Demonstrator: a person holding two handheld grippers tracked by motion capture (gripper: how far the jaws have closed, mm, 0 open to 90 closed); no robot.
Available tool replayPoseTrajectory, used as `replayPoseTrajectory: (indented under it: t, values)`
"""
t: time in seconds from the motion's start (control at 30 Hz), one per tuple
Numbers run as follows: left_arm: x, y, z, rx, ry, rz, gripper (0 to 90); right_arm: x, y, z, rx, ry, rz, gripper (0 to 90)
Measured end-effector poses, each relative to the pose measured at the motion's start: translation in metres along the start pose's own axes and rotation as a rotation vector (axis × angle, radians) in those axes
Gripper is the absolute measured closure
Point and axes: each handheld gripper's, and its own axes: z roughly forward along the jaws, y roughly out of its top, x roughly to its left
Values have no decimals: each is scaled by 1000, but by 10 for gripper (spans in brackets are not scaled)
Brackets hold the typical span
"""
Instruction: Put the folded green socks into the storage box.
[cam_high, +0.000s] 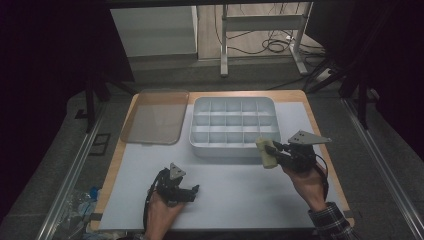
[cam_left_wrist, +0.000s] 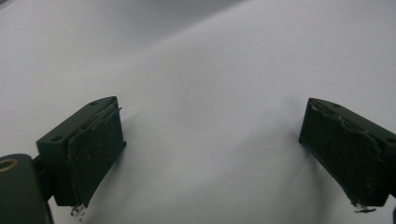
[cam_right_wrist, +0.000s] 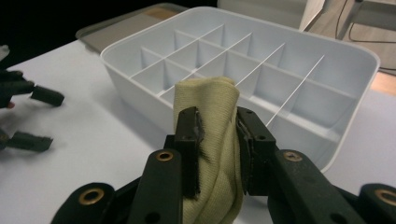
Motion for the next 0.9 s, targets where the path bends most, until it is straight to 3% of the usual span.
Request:
replayPoseTrajectory:
  t: [0.43,0.67,0.9]
  values:
    - [0,0,0,4,1,2,56,-19,17,7,-35,-70,-7,721]
    - [0,0,0,1,2,-1,56,-30,18,23,-39,-103,-4,720]
    - [0,0,0,5,2,2,56,-40,18,39,-35,-131,-36,716]
